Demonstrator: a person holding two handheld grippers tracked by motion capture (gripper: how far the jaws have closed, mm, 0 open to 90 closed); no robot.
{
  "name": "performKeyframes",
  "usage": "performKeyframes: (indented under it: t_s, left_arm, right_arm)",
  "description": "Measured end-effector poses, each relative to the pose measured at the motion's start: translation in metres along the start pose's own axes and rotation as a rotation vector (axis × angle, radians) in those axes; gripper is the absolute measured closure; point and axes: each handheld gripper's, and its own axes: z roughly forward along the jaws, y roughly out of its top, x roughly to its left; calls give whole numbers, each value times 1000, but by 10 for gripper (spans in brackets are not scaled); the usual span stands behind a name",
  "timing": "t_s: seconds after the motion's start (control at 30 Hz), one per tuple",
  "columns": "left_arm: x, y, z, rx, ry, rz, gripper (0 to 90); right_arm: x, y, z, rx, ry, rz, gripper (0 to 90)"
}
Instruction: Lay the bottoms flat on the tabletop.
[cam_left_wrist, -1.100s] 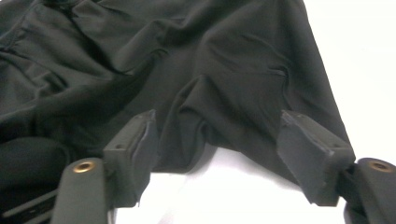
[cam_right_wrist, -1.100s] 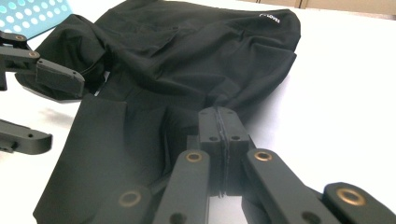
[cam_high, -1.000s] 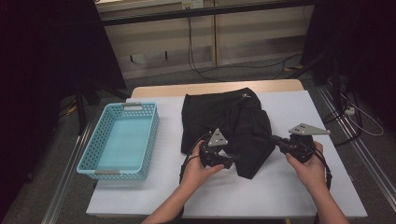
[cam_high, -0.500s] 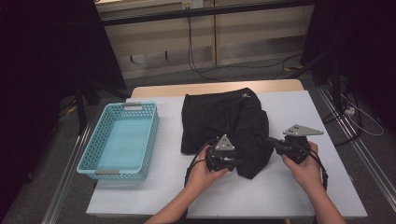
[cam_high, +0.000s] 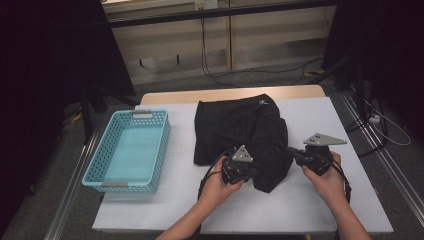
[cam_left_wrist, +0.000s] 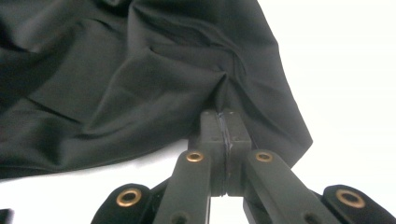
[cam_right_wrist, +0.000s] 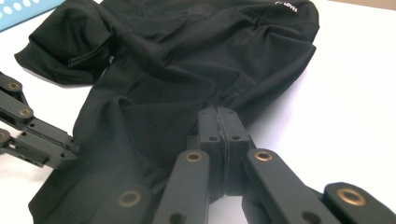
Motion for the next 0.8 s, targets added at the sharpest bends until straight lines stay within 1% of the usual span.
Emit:
performKeyframes:
  t_s: [0.03, 0.07, 0.1, 0.13, 0.17, 0.2, 0.3, 0.33, 0.47, 0.5, 0.57, 0.6, 0.63, 0.67, 0.7, 0.73, 0.77, 0.8]
  left_arm:
    - [1, 1, -4, -3, 3, -7, 900]
    - [3, 3, -11, -20, 11, -7, 900]
    - [4, 4, -14, -34, 8, -17, 900]
    - [4, 4, -14, -34, 8, -17, 900]
    - [6, 5, -19, -46, 13, -25, 900]
    - [7, 7, -23, -55, 16, -32, 900]
    - [12, 10, -36, -92, 9, -57, 900]
    - [15, 11, -40, -111, 18, -69, 900]
    - [29, 9, -54, -149, 66, -100, 900]
    - [33, 8, -56, -153, 79, -116, 900]
    - [40, 3, -58, -150, 102, -129, 900]
    - [44, -1, -57, -139, 117, -141, 900]
    - [44, -1, -57, -139, 117, -141, 900]
    - [46, -3, -55, -136, 130, -144, 900]
    - [47, -4, -55, -132, 130, -143, 900]
    - [47, -4, -55, -132, 130, -143, 900]
    - [47, -4, -54, -126, 131, -139, 900]
    - [46, -4, -53, -127, 135, -138, 900]
  right_arm:
    - [0, 0, 0, 0, 0, 0, 898]
    - [-1, 1, -2, -4, 0, 4, 898]
    - [0, 2, -3, -8, -2, 5, 898]
    - [0, 2, -3, -8, -2, 5, 898]
    - [-1, 4, -5, -19, -1, 4, 898]
    - [-1, 4, -5, -19, -1, 4, 898]
    - [-5, 7, -7, -41, -10, 23, 898]
    - [-6, 7, -6, -42, -11, 25, 898]
    - [-9, 9, 0, -41, -26, 28, 898]
    - [-10, 9, 3, -35, -27, 27, 898]
    - [-10, 8, 12, -17, -19, 26, 896]
    - [-9, 7, 21, 1, -22, 13, 893]
    - [-9, 7, 21, 1, -22, 13, 893]
    - [-8, 6, 29, 18, -29, -2, 892]
    - [-8, 5, 32, 25, -38, -13, 886]
    - [-8, 5, 32, 25, -38, -13, 886]
    - [-7, 4, 36, 34, -47, -23, 874]
    - [-5, 2, 40, 66, -53, -39, 828]
